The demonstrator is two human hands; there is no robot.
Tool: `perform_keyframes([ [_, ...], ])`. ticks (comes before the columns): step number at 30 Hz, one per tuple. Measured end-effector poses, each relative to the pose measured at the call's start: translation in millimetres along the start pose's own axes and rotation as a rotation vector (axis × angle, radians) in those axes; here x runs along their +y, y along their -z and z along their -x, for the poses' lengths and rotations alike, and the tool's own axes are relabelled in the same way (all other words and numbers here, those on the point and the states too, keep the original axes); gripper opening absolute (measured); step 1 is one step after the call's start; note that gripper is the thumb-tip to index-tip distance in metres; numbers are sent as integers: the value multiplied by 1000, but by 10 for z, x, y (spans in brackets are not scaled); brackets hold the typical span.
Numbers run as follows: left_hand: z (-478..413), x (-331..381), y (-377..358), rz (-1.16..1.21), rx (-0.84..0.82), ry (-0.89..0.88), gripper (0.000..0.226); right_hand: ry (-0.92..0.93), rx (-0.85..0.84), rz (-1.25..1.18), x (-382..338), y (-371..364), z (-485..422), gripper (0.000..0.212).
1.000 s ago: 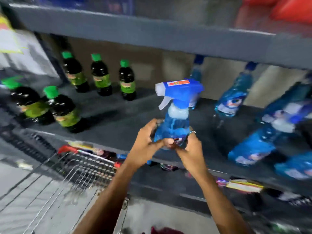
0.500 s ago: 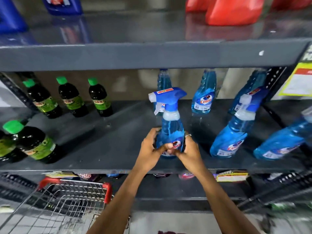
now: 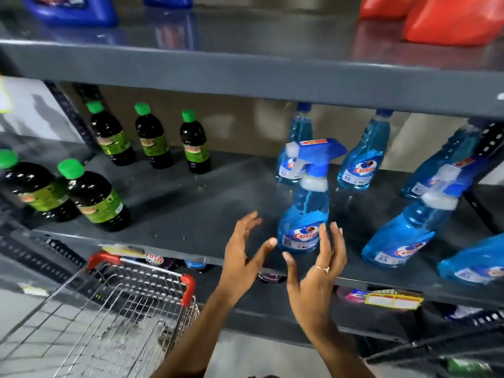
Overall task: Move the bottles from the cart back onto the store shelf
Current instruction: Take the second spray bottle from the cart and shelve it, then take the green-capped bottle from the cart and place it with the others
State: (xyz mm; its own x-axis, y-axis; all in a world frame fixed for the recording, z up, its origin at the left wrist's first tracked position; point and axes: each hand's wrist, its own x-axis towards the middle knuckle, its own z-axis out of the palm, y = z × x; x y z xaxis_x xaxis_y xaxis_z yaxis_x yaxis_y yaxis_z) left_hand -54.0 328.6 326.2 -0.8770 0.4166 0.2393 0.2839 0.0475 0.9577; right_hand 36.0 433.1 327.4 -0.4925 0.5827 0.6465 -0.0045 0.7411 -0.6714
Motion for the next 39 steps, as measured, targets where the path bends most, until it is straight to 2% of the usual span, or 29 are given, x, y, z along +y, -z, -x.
perform_keyframes([
  [2, 104, -41, 164, -53, 120, -26, 45, 94, -51, -49, -138, -95, 74, 62],
  [4, 266, -122, 399, -87, 260, -10, 40, 160, -190, -130, -335, -266, 198, 55],
  [8, 677, -366, 1000, -170, 482, 72, 32, 230, -552, -279, -730, -657, 546, 43],
  [12, 1293, -796, 1638, -224, 780, 209, 20, 306, -954, -305, -1081, -1130, 987, 49],
  [14, 1713, -1077, 1913, -249, 943, 371, 19, 314, -1181, -292, -1246, -1391, 1288, 52],
  [16, 2172, -1405, 2110, -295, 1054, 614, 21, 334, -1410, -250, -1358, -1593, 1615, 53],
  [18, 2620, -1705, 2237, -363, 1048, 917, 27, 378, -1593, -201, -1435, -1754, 1896, 53],
  [20, 3045, -1952, 2310, -359, 957, 1225, 36, 408, -1759, -173, -1518, -1892, 2189, 50],
  [22, 3216, -2054, 2274, -258, 856, 1411, 45, 386, -1833, -134, -1496, -1928, 2247, 48],
  [23, 3319, -2112, 2269, -182, 861, 1485, 47, 388, -1874, -108, -1488, -1961, 2326, 47],
  [26, 3462, -2252, 2239, -10, 1011, 1554, 55, 454, -1988, -64, -1416, -2031, 2493, 50],
  [30, 3414, -2399, 2165, -55, 1142, 1702, 55, 430, -2042, 17, -1335, -2093, 2597, 49],
  [32, 3359, -2420, 2171, -27, 1228, 1717, 45, 393, -2051, 41, -1318, -2123, 2636, 47],
  [36, 3370, -2558, 2228, -25, 1201, 1786, 29, 319, -2065, 67, -1258, -2223, 2720, 44],
  [39, 3407, -2681, 2232, 234, 1306, 1703, 27, 299, -2076, 119, -1196, -2277, 2761, 42],
])
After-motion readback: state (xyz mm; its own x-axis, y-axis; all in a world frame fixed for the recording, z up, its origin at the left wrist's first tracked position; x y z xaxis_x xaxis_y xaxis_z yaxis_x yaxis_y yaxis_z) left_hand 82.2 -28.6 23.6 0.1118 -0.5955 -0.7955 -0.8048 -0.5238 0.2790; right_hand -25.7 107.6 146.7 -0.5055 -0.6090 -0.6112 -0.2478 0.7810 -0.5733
